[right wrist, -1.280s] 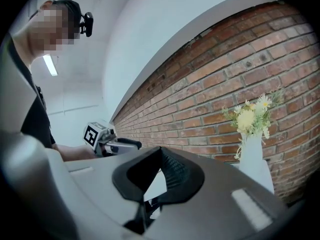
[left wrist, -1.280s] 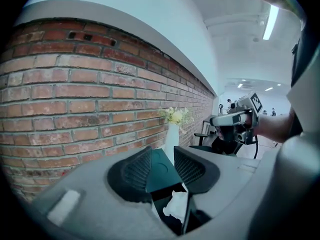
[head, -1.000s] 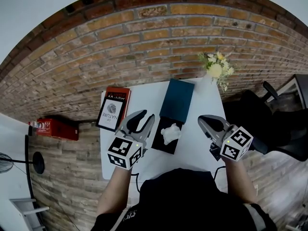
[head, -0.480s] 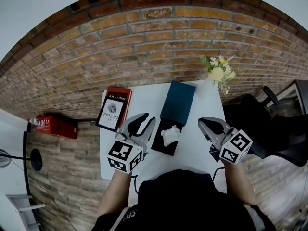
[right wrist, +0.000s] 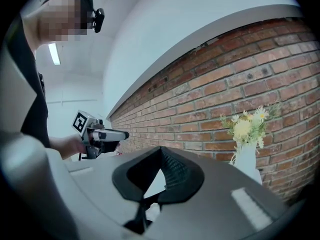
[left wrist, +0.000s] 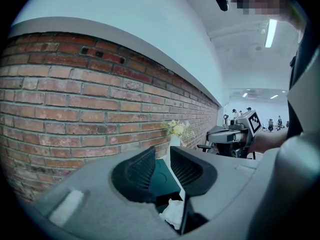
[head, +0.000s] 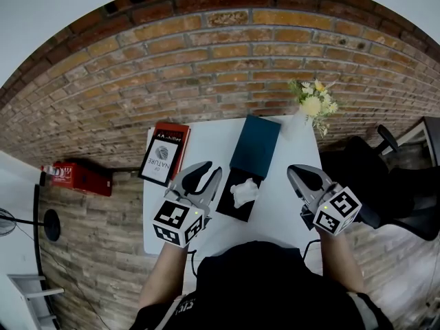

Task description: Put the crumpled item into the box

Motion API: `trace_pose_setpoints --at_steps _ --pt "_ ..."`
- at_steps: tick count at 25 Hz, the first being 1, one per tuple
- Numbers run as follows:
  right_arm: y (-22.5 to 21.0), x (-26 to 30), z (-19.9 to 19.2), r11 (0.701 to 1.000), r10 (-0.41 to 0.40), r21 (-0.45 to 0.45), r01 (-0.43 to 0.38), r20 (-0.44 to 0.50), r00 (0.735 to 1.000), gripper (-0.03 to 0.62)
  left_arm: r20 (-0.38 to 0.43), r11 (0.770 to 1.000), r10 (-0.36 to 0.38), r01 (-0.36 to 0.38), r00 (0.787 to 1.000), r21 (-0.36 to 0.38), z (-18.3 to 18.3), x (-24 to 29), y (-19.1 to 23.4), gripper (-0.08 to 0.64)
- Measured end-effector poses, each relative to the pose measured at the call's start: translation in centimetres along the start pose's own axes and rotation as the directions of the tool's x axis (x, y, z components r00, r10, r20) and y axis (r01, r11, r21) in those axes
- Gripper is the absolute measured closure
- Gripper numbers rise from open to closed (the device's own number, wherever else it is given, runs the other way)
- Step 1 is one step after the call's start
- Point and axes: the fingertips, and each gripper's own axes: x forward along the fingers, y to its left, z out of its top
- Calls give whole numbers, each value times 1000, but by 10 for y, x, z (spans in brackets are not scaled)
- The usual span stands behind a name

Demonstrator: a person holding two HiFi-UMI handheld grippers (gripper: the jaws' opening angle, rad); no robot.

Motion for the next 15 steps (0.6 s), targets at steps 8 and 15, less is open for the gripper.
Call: trace_pose_setpoints --at_steps 8,15 --pt "-1 -6 -1 1000 -12 17 12 4 1000 593 -1 1000 -3 3 1000 -5 0 0 -2 466" --pt "2 -5 -2 1000 -8 20 8 7 1000 592 1 1000 4 -4 1000 -15 -1 -3 0 469"
